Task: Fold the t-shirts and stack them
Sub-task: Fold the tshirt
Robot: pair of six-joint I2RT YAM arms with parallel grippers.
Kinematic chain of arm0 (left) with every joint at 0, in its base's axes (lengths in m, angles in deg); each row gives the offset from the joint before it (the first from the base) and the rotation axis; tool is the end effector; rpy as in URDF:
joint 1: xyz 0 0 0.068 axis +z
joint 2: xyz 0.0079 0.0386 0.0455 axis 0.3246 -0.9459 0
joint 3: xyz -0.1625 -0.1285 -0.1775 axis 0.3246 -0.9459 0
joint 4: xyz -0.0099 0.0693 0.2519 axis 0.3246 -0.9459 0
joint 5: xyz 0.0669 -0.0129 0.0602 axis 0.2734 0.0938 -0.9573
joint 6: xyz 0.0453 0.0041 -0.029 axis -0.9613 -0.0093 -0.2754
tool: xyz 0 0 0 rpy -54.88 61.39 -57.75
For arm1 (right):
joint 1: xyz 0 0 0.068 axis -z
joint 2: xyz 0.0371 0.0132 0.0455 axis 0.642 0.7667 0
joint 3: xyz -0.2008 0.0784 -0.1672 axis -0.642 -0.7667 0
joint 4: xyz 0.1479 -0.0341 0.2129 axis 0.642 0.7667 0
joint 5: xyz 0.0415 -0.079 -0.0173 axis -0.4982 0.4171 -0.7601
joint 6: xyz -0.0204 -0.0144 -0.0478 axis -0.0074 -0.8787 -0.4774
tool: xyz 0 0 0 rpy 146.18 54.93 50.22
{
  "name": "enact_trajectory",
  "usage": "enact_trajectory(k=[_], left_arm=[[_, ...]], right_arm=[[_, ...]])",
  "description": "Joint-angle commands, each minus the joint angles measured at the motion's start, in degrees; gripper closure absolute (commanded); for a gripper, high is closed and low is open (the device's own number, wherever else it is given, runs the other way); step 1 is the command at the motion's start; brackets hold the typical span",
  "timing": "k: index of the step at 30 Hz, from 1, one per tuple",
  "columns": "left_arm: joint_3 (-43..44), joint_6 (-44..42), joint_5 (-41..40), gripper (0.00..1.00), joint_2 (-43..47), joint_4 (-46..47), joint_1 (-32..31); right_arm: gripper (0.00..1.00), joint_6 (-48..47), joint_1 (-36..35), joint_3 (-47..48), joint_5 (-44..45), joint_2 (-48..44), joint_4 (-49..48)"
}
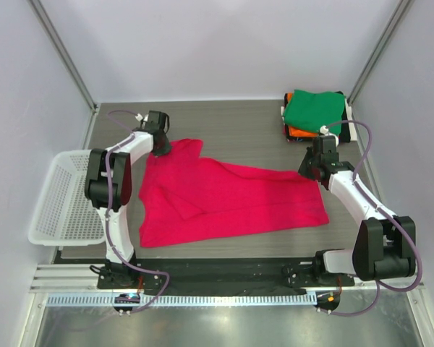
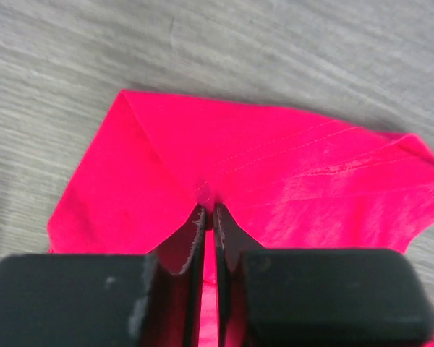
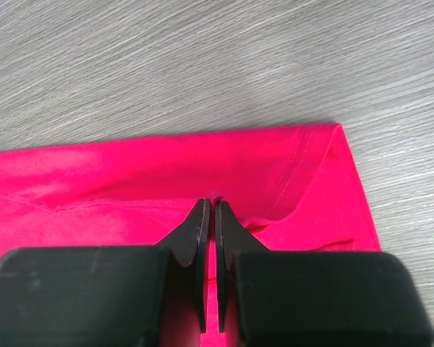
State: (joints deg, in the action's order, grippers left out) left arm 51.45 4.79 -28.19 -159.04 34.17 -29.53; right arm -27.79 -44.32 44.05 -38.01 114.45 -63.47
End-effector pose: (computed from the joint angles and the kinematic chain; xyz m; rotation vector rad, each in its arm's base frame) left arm 0.4289 -0.0736 0.1695 -0.5842 2.4672 -0.0724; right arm 0.2717 0.0179 0.2320 0.4396 2.3588 0.1306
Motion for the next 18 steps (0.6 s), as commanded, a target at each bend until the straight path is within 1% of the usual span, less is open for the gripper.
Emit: enact_trajectory(k=[1,2,7,12,14,16,18], left_arm=[[2.36,-0.49,-2.55,0.98,0.25,2.86,0.31],[2.45,-0.66,-2.64,1.0,0.51,3.03,0.39],[3.85,-1.1,-2.9,1.0,2.88,1.19,0.57],[3.77,-1.02,-3.16,1.0,8.94,-2.32,0.57],[1.32,-0.76,-3.25,1.0,11.4,-3.73,0.57],[-0.88,0.12,-3.52,1.0,15.97,-4.69,0.57],[-5.52,0.91,-3.6,1.0,19.48,-5.75,0.48]], right_arm=[[0.99,-0.99,-0.28,2.16,-0.23,-0.1,-1.0],[0.99,-0.98,-0.28,2.16,-0.31,-0.18,-1.09],[0.99,-0.72,-0.19,3.47,-0.67,-0.01,-0.39],[0.99,-0.37,-0.19,4.71,-0.23,0.34,0.76],[0.99,-0.02,-0.19,4.62,0.65,0.34,0.93],[0.99,0.16,-0.01,4.62,2.13,0.43,0.93],[0.99,0.33,0.42,4.62,3.63,0.69,1.02]])
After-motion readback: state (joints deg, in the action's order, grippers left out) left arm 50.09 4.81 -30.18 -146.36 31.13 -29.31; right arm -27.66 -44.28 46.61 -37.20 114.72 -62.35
